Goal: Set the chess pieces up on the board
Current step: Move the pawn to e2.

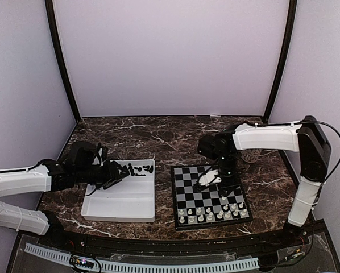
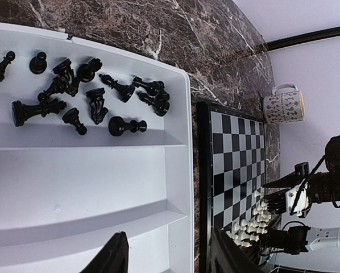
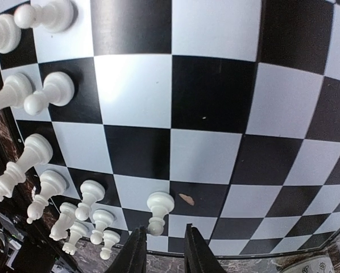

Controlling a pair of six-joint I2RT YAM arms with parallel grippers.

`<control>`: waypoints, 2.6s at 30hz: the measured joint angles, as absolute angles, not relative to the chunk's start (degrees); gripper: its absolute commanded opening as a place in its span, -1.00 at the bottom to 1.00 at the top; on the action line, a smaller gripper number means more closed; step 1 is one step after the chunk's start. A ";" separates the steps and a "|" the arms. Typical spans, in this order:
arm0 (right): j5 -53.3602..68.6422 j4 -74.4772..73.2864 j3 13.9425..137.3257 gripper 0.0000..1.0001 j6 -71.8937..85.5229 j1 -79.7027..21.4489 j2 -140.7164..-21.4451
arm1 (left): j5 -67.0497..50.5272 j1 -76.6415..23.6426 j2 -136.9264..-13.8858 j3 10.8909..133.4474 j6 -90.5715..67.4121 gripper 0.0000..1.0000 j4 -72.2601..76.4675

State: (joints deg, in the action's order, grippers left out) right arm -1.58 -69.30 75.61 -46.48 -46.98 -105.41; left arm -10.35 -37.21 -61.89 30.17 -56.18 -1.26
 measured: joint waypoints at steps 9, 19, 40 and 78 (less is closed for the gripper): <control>-0.34 -66.98 72.53 -0.66 -46.48 -46.98 -104.25 | -11.35 -37.12 -63.86 30.15 -56.21 0.03 0.73; 1.28 -66.22 72.12 -0.96 -46.54 -46.98 -104.25 | -11.84 -37.12 -64.40 30.15 -56.60 0.02 1.80; 7.42 -66.67 74.30 -0.98 -46.28 -49.84 -105.01 | -13.80 -37.12 -67.92 30.15 -56.77 0.02 3.44; 9.78 -68.90 74.22 -0.45 -46.33 -51.77 -106.00 | -14.13 -37.12 -69.28 30.17 -56.38 0.03 3.33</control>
State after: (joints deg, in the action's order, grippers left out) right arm 9.78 -68.90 74.22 -46.33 -51.77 -106.00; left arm -14.13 -37.12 -69.28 30.17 -56.38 3.33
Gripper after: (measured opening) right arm 0.271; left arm 0.513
